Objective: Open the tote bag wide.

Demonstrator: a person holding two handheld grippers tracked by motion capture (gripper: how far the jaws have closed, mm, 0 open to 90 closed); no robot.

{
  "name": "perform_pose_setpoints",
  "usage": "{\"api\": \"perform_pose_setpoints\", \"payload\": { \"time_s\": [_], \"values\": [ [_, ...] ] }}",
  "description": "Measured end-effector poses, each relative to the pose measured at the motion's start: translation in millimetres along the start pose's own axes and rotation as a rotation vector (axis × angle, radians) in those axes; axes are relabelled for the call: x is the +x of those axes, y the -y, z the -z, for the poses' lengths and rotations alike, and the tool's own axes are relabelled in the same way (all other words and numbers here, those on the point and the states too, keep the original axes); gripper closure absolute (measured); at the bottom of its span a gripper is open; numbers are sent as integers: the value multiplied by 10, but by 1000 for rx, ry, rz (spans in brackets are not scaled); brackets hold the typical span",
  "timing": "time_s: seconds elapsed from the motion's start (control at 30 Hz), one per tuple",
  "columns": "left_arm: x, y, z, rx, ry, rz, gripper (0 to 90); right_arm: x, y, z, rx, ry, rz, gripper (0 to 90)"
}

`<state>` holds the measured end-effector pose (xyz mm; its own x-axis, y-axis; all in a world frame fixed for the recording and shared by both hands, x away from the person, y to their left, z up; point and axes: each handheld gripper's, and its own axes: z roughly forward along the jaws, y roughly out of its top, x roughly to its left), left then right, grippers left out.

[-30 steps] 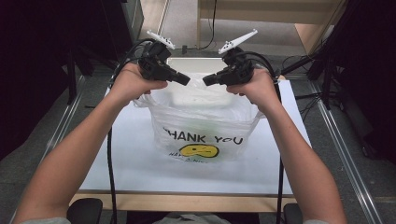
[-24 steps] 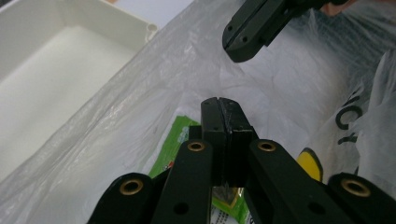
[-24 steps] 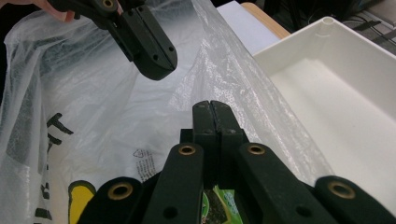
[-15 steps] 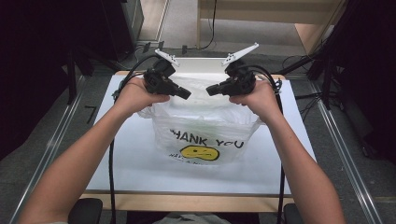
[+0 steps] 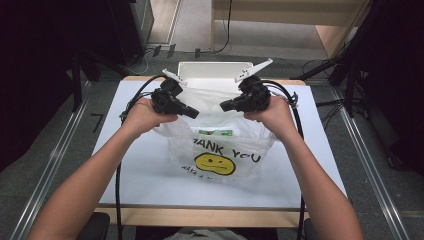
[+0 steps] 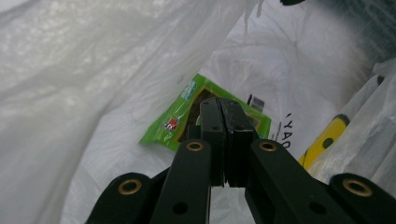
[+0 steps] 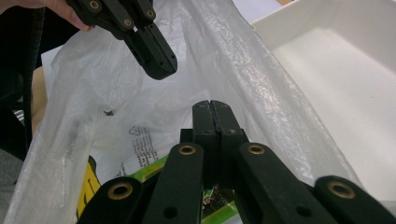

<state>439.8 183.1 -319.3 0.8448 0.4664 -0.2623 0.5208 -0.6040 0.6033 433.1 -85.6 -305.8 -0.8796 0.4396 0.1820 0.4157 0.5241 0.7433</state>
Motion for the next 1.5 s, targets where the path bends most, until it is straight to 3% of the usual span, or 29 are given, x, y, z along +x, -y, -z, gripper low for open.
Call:
{"api": "perform_pose_setpoints", "payload": {
  "time_s": [0.17, 0.43, 0.77, 0.87, 1.03, 1.13, 1.27, 1.5],
  "values": [
    [45, 108, -42, 2, 1, 18, 898, -4, 48, -51, -15, -6, 2, 900],
    [101, 217, -133, 16, -2, 43, 898, -64, 227, -152, 1, -10, -37, 900],
    [122, 319, -306, 39, -4, 56, 900, -88, 380, -191, 11, 14, -56, 900],
    [118, 351, -332, 64, -28, 54, 900, -89, 434, -205, -10, 16, -49, 900],
    [143, 451, -375, 73, -13, 77, 899, -105, 572, -263, 7, 27, -67, 900],
    [162, 521, -405, 88, -25, 90, 898, -87, 683, -292, 16, 44, -70, 900],
    [174, 610, -443, 93, -12, 107, 896, -62, 738, -292, 23, 42, -76, 900],
    [174, 715, -505, 105, -18, 113, 893, -23, 887, -322, 18, 53, -77, 900]
  ]
}}
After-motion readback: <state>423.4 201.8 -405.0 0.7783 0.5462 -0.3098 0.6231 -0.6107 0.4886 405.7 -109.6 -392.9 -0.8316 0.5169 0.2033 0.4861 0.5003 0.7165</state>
